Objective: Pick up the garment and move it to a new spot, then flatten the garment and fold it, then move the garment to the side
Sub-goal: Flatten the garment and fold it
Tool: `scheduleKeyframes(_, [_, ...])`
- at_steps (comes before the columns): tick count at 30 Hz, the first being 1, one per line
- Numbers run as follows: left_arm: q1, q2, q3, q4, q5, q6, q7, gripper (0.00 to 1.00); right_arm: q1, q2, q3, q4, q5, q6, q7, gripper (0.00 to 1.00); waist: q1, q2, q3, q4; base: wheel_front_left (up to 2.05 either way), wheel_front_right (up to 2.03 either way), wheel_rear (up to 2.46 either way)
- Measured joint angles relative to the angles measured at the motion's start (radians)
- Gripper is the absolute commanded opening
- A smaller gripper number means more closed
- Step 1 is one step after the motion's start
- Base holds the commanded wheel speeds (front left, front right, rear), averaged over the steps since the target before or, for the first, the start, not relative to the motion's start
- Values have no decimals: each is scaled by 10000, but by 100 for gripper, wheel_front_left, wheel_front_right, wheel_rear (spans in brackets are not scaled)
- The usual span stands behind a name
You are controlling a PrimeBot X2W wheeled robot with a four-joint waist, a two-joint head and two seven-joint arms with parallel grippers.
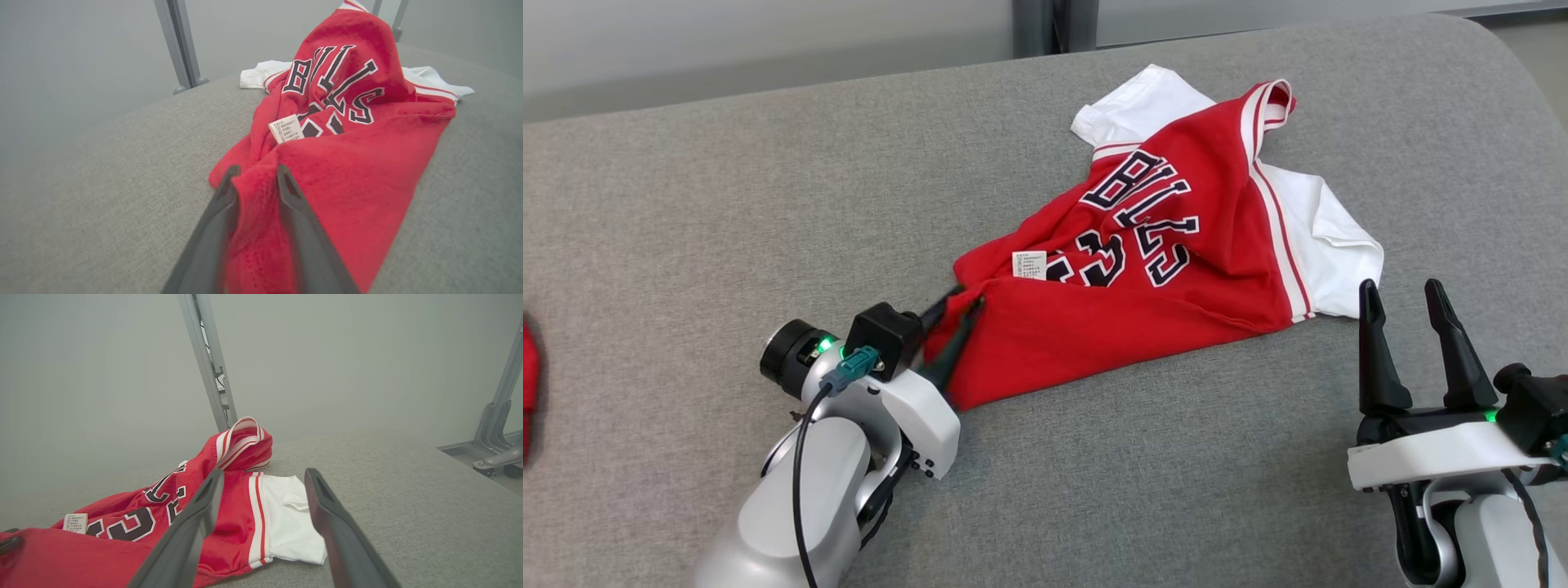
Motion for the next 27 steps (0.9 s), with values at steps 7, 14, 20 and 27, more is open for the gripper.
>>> scheduleKeyframes(7, [-128,316,-291,-267,-378,0,-337,0,3,12,69,136,-84,0,0,100,0,0,-222,238,0,0,0])
scheduleKeyframes(14, [-334,623,723,-2819,548,662,-481,0,-1,15,21,224,-107,0,0,100,0,0,-576,503,0,0,0])
scheduleKeyframes(20, [165,953,1484,-5524,1918,970,-481,0,12,12,-117,293,-90,0,-2,100,0,0,-823,769,0,0,0])
scheduleKeyframes(27, [1326,1576,700,-6082,3049,686,-481,0,71,19,-293,393,-36,0,0,100,0,0,-1005,1215,0,0,0])
